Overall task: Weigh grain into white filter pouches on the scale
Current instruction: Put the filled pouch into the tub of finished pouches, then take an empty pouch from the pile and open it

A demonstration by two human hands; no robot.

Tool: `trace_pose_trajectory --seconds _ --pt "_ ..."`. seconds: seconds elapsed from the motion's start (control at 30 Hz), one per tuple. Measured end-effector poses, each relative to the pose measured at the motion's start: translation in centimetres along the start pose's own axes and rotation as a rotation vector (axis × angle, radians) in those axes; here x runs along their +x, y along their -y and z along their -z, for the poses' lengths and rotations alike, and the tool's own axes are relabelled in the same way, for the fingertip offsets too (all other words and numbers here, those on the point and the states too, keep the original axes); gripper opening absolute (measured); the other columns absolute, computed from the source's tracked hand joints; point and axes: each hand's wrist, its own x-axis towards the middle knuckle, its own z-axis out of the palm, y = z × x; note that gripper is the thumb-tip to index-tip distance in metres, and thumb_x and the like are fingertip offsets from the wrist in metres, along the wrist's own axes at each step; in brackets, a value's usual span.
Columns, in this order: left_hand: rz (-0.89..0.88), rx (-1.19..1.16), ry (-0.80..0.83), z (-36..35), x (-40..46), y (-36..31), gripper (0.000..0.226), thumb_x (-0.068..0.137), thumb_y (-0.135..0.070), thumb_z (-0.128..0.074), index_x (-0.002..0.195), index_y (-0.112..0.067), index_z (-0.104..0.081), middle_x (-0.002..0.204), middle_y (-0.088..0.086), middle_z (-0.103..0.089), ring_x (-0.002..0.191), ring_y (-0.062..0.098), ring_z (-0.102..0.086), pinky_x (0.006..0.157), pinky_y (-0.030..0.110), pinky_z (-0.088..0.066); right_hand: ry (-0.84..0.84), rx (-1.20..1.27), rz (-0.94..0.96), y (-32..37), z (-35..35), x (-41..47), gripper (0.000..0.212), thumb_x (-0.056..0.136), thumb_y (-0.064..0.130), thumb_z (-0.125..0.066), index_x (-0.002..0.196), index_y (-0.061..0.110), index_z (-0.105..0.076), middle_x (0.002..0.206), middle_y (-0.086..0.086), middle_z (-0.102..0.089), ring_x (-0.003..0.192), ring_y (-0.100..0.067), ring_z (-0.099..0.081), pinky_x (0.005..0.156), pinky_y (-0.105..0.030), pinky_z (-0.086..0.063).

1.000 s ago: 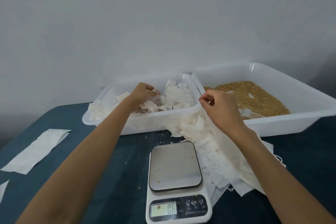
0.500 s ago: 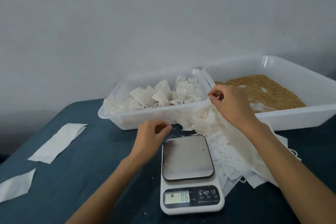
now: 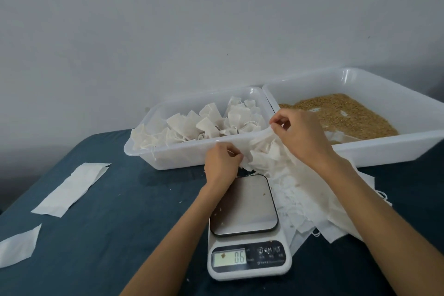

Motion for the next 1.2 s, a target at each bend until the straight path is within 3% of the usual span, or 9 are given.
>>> trace_pose_trajectory --seconds 0.13,0.37,0.5,0.6,0.7,0.8,1.03,1.1,1.2 --pt "0.050 -0.086 0.016 -0.3 0.0 -0.5 0.007 0.088 -0.013 -0.079 0.083 -0.014 -0.074 0.073 -0.002 -0.071 0.061 0.012 -0.064 0.067 0.031 -0.056 0.004 0.003 0.003 0.2 0.2 -0.1 0.006 0.092 0.018 -0.069 0.091 0.020 -0.075 0.078 0.013 -0.069 0.070 0.000 -0.062 0.068 -0.026 -0.053" --pt "0.006 -0.179 -0.116 1.3 -2.1 0.1 0.012 0.090 -0.005 -0.072 0.097 -0.014 -0.075 0.084 -0.004 -0.073 0.080 0.008 -0.068 0.067 0.016 -0.049 0.008 0.006 0.006 0.6 0.6 -0.2 0.008 0.094 0.018 -0.068 0.096 0.018 -0.075 0.083 0.011 -0.070 0.074 0.001 -0.062 0.067 -0.016 -0.049" --pt "-0.071 -0.397 -0.228 3.8 -4.2 0.6 0.014 0.095 -0.007 -0.074 0.103 -0.018 -0.076 0.092 -0.008 -0.077 0.084 -0.001 -0.070 0.074 0.012 -0.053 -0.075 -0.031 0.039 1.4 0.7 -0.5 0.012 0.097 0.017 -0.063 0.104 0.015 -0.072 0.091 0.006 -0.071 0.080 -0.011 -0.064 0.074 -0.033 -0.055" --pt "-0.021 -0.696 -0.229 5.1 -4.7 0.5 0.017 0.098 -0.006 -0.070 0.113 -0.011 -0.076 0.100 0.002 -0.080 0.090 0.006 -0.072 0.080 0.020 -0.057 -0.174 0.069 0.168 3.0 0.6 -1.0 0.009 0.098 0.016 -0.063 0.101 0.016 -0.071 0.089 0.008 -0.069 0.079 -0.010 -0.063 0.074 -0.031 -0.053" --pt "0.084 -0.890 -0.210 5.2 -4.5 0.4 0.023 0.099 -0.006 -0.069 0.121 -0.008 -0.074 0.111 0.010 -0.078 0.098 0.018 -0.073 0.088 0.029 -0.060 -0.080 0.203 0.270 4.6 0.0 -1.8 0.009 0.098 0.026 -0.064 0.101 0.020 -0.070 0.091 0.012 -0.068 0.083 -0.009 -0.063 0.074 -0.027 -0.051" --pt "0.133 -1.005 -0.204 5.1 -4.3 0.5 0.024 0.098 -0.002 -0.069 0.122 -0.005 -0.072 0.107 0.008 -0.079 0.097 0.019 -0.075 0.082 0.024 -0.062 0.071 0.283 0.278 5.3 -1.1 -2.7 0.018 0.095 0.042 -0.066 0.100 0.025 -0.069 0.090 0.014 -0.067 0.081 -0.013 -0.062 0.072 -0.023 -0.049" --pt "0.080 -1.364 -0.017 6.8 -4.4 1.3 0.029 0.094 -0.007 -0.065 0.122 0.001 -0.068 0.124 0.009 -0.072 0.113 0.019 -0.068 0.096 0.028 -0.058 0.048 0.506 0.159 6.0 -1.8 -3.2 0.007 0.096 0.029 -0.068 0.090 0.026 -0.071 0.079 0.012 -0.068 0.064 -0.018 -0.060 0.060 -0.024 -0.049" --pt "0.071 -1.548 0.097 7.5 -4.5 1.4 0.028 0.094 -0.011 -0.061 0.118 -0.007 -0.076 0.131 0.006 -0.072 0.121 0.019 -0.068 0.100 0.030 -0.057 0.003 0.542 0.123 6.0 -1.6 -3.2 0.013 0.098 0.030 -0.066 0.091 0.021 -0.071 0.076 0.007 -0.068 0.066 -0.019 -0.063 0.060 -0.034 -0.051" --pt "0.035 -1.687 0.238 7.8 -5.0 1.0 0.032 0.099 -0.019 -0.054 0.116 -0.012 -0.081 0.137 0.007 -0.070 0.128 0.022 -0.066 0.101 0.035 -0.057 0.064 0.695 0.023 6.1 -1.1 -3.0 0.031 0.096 0.047 -0.062 0.099 0.017 -0.071 0.080 0.001 -0.069 0.059 -0.014 -0.059 0.056 -0.029 -0.046"
